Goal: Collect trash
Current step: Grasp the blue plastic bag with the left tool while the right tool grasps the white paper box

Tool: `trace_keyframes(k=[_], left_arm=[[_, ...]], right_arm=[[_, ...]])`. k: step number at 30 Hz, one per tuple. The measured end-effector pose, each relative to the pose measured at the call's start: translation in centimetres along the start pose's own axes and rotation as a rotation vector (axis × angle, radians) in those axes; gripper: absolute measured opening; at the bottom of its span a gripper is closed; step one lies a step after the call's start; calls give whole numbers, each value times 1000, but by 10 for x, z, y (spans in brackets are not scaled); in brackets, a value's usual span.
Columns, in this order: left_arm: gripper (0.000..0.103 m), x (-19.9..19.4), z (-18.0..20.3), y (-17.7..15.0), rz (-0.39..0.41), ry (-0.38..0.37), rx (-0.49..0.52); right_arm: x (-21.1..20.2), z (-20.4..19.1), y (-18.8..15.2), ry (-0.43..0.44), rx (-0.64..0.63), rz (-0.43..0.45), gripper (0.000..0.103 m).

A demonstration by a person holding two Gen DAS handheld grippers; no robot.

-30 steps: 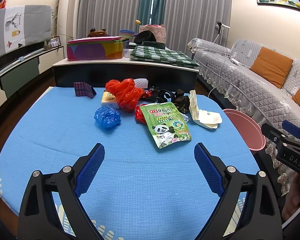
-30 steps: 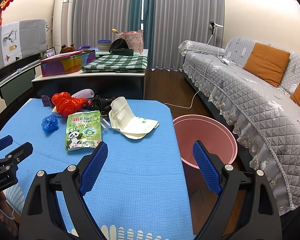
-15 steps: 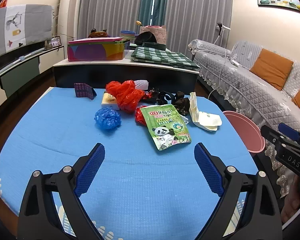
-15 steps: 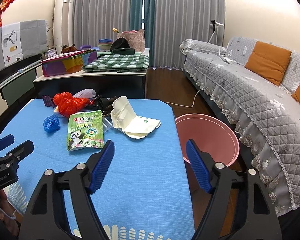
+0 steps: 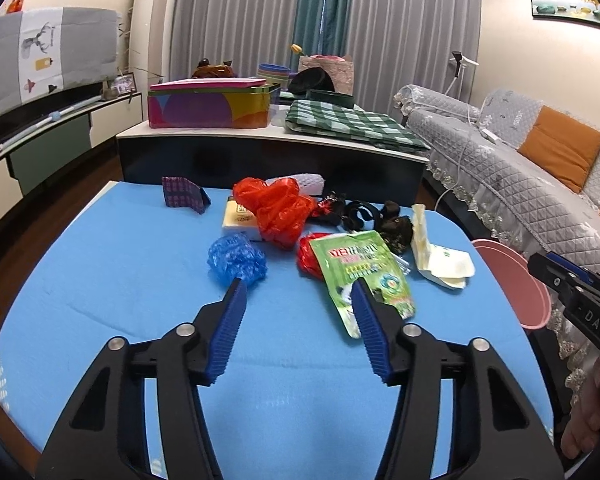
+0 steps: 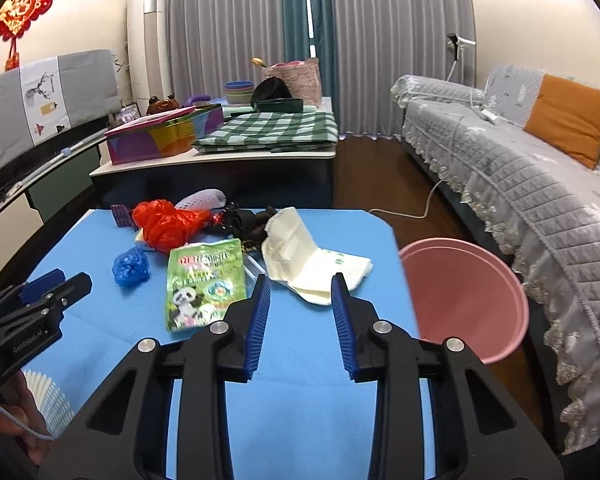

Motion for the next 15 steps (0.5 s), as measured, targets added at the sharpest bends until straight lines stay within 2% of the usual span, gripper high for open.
trace_keyframes(k=[8,15], left_arm=[[42,36,-22,23,-30,35,-43],[42,65,-42,39,-59,68,-88]], right_arm=[[49,-15,24,18,-12,-21,32],[89,-21,39,20,-11,-54,33]])
Point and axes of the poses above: each gripper's, at about its wrist camera, not at the fingertips, and x roughly the way its jaws point, z to its right, y to its top, the point moved 6 cm from there along x, roughly the way its jaws point, and after that the axes turned 12 degrees about -z, right-handed, at the moved point
